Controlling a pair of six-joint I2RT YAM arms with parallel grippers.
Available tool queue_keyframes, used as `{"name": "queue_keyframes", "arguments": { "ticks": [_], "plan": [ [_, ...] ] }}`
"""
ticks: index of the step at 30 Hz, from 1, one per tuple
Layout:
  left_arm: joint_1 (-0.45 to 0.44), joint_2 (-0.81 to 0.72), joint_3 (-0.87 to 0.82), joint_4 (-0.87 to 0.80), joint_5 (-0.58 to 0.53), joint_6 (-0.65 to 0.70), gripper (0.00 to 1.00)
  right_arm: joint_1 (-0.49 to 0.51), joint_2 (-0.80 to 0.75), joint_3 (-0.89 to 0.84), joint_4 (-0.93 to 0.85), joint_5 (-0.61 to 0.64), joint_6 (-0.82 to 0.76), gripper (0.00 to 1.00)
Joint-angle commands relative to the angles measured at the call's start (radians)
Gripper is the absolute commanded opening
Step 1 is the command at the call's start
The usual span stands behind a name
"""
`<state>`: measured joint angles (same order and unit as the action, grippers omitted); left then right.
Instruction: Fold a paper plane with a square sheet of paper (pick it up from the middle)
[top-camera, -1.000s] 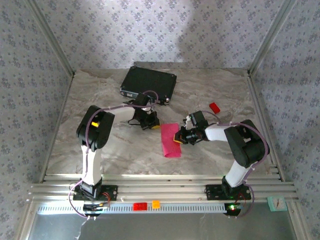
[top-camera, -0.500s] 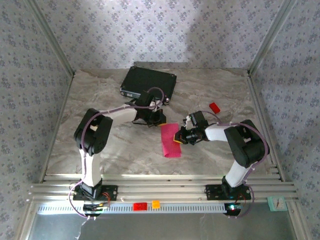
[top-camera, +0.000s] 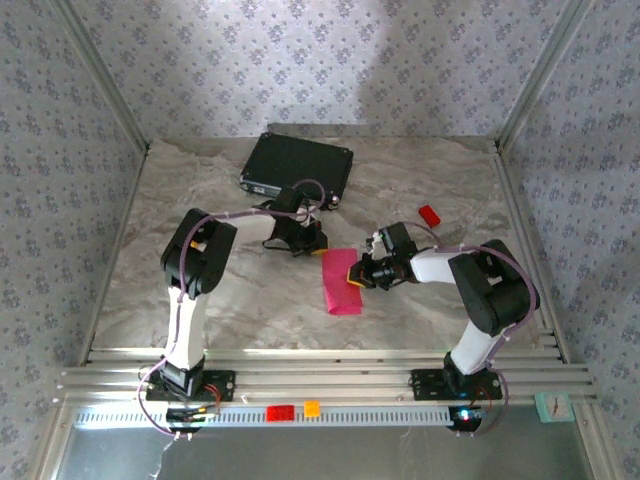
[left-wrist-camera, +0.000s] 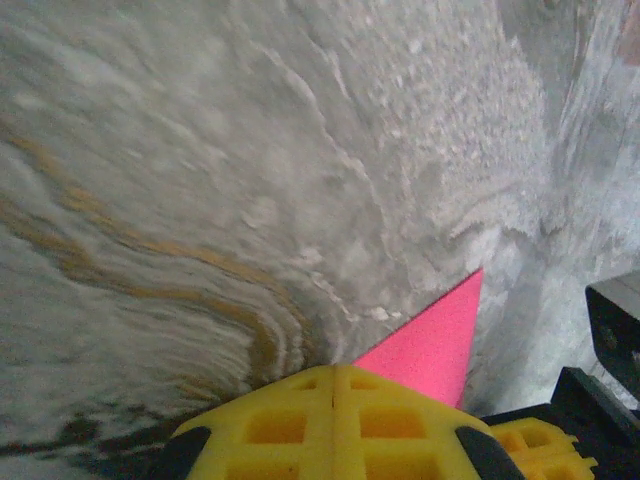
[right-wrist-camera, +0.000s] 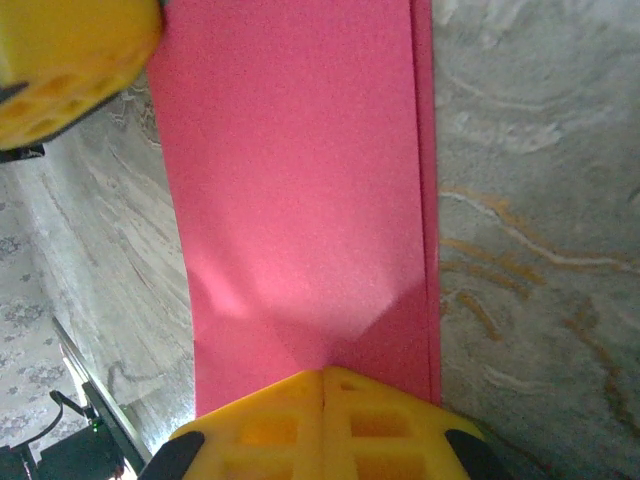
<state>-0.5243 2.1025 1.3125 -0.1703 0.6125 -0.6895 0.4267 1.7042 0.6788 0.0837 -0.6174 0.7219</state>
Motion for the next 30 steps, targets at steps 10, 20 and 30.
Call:
{"name": "queue_keyframes", "arguments": {
  "ticks": [10,20,30],
  "plan": [
    [0.04,-0.11,-0.028,-0.018,-0.089,0.015,0.0,0.007,0.056,-0.078,-0.181,0.167,0.042,0.0],
    [-0.066,-0.198,-0.06,-0.092,0.043,-0.026,0.02,0.021,0.044,-0.081,-0.136,0.202,0.097,0.0],
    [-0.138,-0.153,-0.163,-0.022,0.118,-0.097,0.03,0.024,0.039,-0.091,-0.133,0.205,0.1,0.0]
  ]
}}
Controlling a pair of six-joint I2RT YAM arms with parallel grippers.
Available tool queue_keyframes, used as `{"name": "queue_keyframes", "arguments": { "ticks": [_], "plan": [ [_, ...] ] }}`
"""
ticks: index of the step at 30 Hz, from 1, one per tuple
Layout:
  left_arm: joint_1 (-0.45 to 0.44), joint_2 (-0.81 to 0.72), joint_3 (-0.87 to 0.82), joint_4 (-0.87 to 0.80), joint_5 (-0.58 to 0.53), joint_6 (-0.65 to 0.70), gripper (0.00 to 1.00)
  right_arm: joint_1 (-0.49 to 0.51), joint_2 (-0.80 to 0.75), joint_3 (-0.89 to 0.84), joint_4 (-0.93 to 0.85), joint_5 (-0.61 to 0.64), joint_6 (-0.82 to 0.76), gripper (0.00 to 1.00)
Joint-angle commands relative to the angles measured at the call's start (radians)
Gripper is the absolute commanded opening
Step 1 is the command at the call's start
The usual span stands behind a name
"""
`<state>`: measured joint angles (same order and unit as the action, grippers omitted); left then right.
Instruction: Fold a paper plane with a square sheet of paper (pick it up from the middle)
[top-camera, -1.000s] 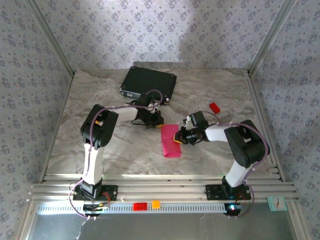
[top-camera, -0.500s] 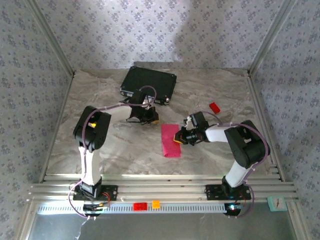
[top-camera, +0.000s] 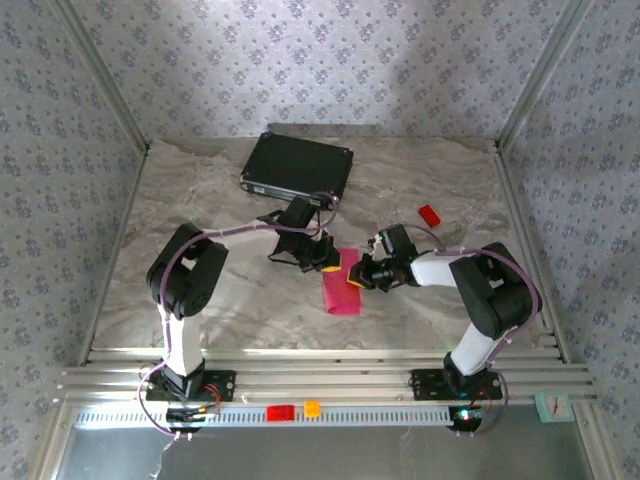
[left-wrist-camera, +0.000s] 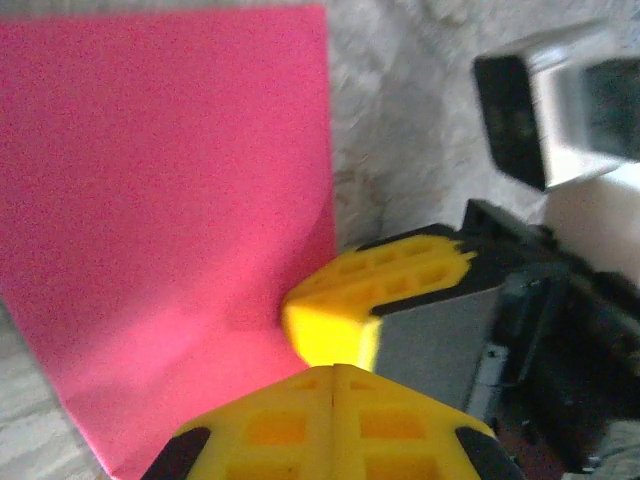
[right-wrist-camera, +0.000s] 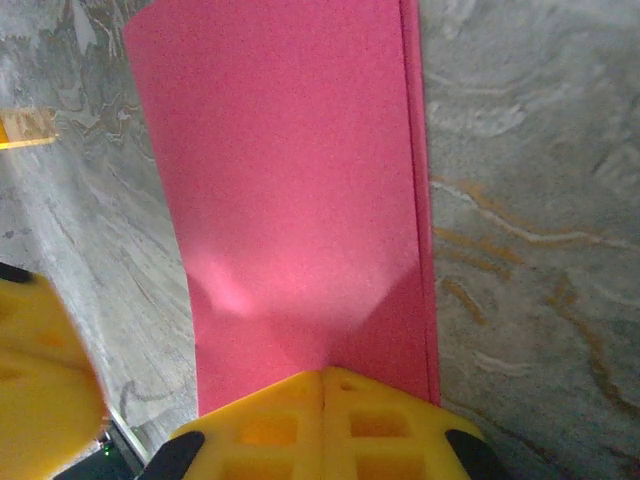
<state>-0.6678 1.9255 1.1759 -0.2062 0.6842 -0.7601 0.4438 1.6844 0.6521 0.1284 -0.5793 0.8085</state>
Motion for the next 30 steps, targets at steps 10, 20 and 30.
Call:
{"name": "queue_keyframes", "arguments": {
  "ticks": [10,20,30],
  "plan": [
    [0.008,0.044,-0.116,-0.079,-0.06,0.098,0.03,0.01,0.059,-0.072,-0.172,0.172,0.021,0.0],
    [0.026,-0.079,-0.165,-0.047,-0.113,0.117,0.04,0.009,0.057,-0.078,-0.174,0.174,0.022,0.0],
    [-0.024,-0.097,-0.127,0.042,-0.015,-0.003,0.05,0.007,0.058,-0.08,-0.171,0.171,0.021,0.0]
  ]
}}
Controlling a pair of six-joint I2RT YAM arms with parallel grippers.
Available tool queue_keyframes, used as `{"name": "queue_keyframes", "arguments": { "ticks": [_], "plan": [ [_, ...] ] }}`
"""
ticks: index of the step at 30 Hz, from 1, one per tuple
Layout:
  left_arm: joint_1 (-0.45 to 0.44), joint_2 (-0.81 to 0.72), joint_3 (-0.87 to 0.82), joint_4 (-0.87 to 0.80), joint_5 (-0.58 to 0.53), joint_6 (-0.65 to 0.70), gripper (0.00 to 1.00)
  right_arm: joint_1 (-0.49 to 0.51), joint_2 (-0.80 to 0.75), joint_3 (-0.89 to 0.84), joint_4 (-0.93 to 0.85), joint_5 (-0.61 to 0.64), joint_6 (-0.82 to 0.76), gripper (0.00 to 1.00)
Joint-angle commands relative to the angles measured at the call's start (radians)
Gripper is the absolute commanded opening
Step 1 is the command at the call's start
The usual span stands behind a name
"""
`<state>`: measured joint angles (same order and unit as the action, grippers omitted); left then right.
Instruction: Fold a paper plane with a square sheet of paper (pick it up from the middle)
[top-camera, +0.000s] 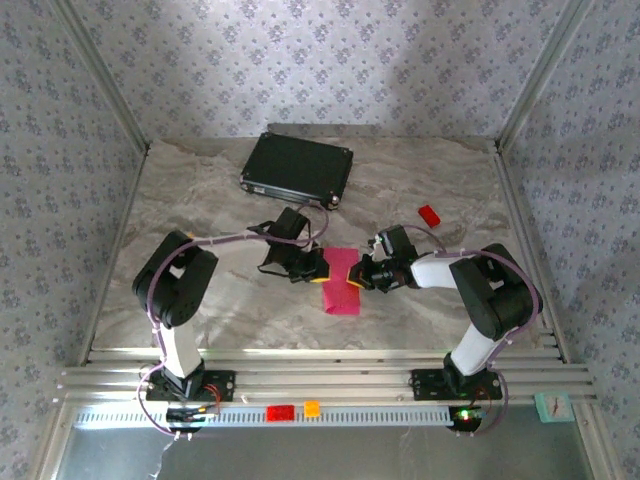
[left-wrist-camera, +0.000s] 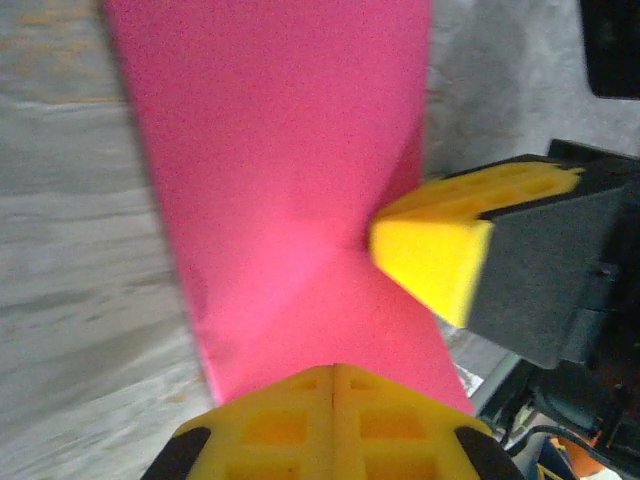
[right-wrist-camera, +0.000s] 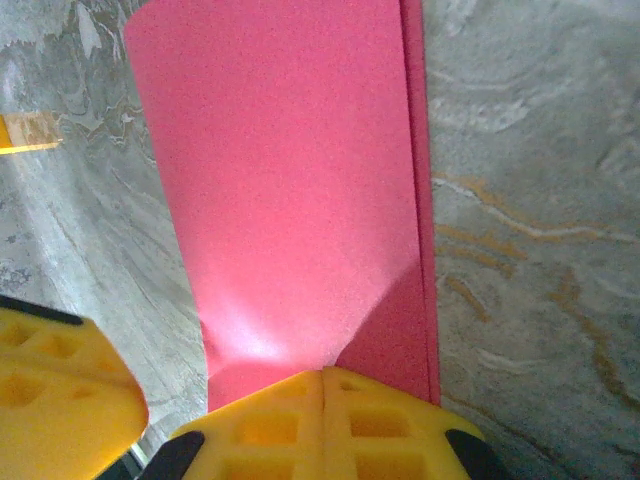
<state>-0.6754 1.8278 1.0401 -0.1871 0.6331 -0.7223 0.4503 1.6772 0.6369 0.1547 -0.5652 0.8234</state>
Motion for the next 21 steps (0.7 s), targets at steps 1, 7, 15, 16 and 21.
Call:
{"name": "queue_keyframes", "arguments": {
  "ticks": [1,7,15,16,21],
  "plan": [
    [-0.019,0.012,-0.001,0.041,0.037,-0.053,0.05,0.001,0.064,-0.063,-0.197,0.157,0.007,0.0],
    [-0.033,0.061,-0.066,0.096,0.021,-0.073,0.05,0.001,0.06,-0.066,-0.199,0.16,0.006,0.0],
    [-0.033,0.037,-0.145,-0.039,-0.1,0.061,0.04,-0.001,0.059,-0.083,-0.19,0.165,0.01,0.0],
    [-0.035,0.02,-0.164,-0.047,-0.125,0.075,0.04,-0.002,0.059,-0.085,-0.19,0.166,0.009,0.0],
    [-0.04,-0.062,-0.195,-0.066,-0.143,0.098,0.05,-0.007,0.061,-0.09,-0.185,0.163,0.009,0.0]
  ]
}}
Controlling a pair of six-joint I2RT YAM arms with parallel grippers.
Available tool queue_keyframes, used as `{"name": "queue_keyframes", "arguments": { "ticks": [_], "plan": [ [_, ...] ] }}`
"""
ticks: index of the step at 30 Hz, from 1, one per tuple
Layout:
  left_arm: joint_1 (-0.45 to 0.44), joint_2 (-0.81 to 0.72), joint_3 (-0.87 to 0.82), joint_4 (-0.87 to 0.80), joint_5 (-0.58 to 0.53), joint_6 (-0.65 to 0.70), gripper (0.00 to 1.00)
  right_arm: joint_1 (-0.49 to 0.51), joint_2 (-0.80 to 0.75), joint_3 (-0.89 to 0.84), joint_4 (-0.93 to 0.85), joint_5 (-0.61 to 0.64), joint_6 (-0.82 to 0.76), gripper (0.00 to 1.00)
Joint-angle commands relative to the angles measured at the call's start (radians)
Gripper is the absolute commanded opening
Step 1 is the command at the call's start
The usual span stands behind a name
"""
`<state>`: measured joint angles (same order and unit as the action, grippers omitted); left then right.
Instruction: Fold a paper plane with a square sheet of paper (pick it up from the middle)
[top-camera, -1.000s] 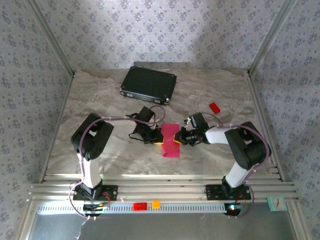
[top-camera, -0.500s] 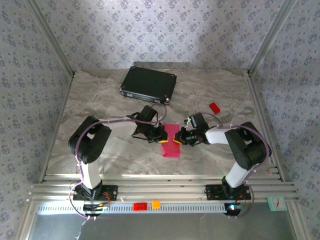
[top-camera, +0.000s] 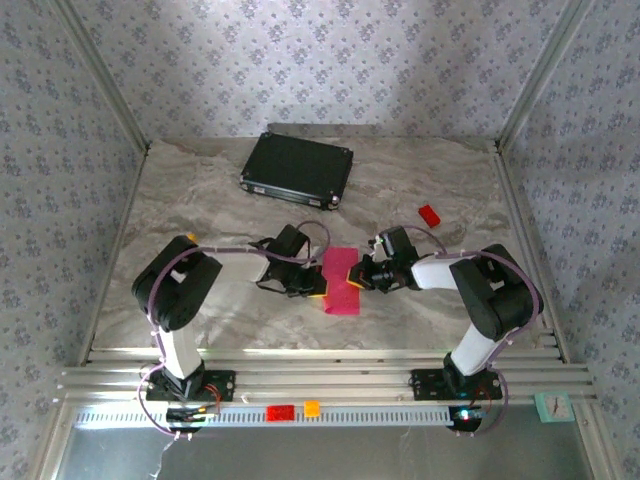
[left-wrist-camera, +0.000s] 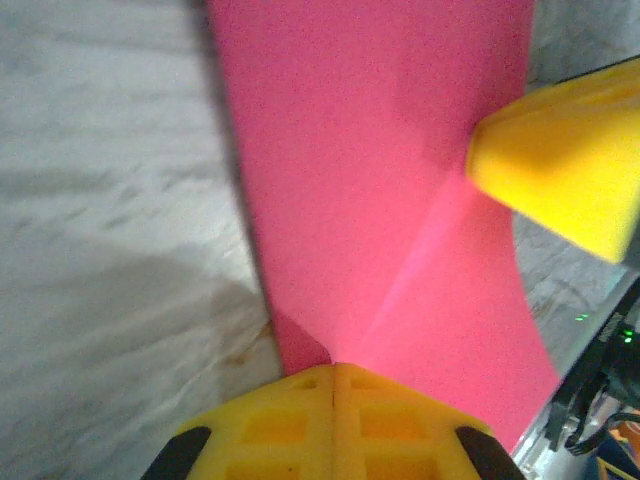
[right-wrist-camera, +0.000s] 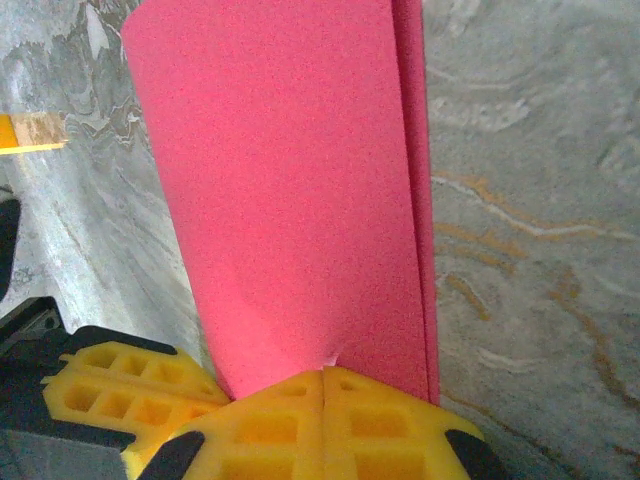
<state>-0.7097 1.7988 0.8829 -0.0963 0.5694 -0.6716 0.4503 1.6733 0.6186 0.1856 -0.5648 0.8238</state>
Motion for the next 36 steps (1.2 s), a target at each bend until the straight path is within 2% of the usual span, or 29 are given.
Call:
{"name": "queue_keyframes", "arguments": {
  "ticks": [1,3,6,10,16,25,36],
  "plan": [
    [-0.009,-0.061,-0.04,-0.159,-0.091,0.041,0.05,-0.007,0.064,-0.073,-0.216,0.162,0.009,0.0],
    [-0.015,-0.123,-0.046,-0.146,-0.098,0.021,0.04,-0.007,0.056,-0.074,-0.214,0.164,0.011,0.0],
    [-0.015,-0.162,-0.023,-0.117,-0.049,-0.023,0.05,-0.007,0.052,-0.074,-0.216,0.164,0.011,0.0],
    [-0.02,-0.133,0.023,-0.06,0.041,-0.081,0.04,-0.007,0.057,-0.074,-0.213,0.166,0.011,0.0],
    [-0.032,-0.045,0.058,-0.019,0.079,-0.099,0.05,-0.006,0.057,-0.079,-0.207,0.167,0.015,0.0],
    [-0.048,0.034,-0.001,-0.066,0.049,-0.048,0.05,-0.007,0.06,-0.083,-0.205,0.167,0.012,0.0],
    [-0.051,-0.061,-0.117,-0.16,-0.026,0.046,0.06,-0.004,0.059,-0.085,-0.204,0.172,0.018,0.0]
  ]
}}
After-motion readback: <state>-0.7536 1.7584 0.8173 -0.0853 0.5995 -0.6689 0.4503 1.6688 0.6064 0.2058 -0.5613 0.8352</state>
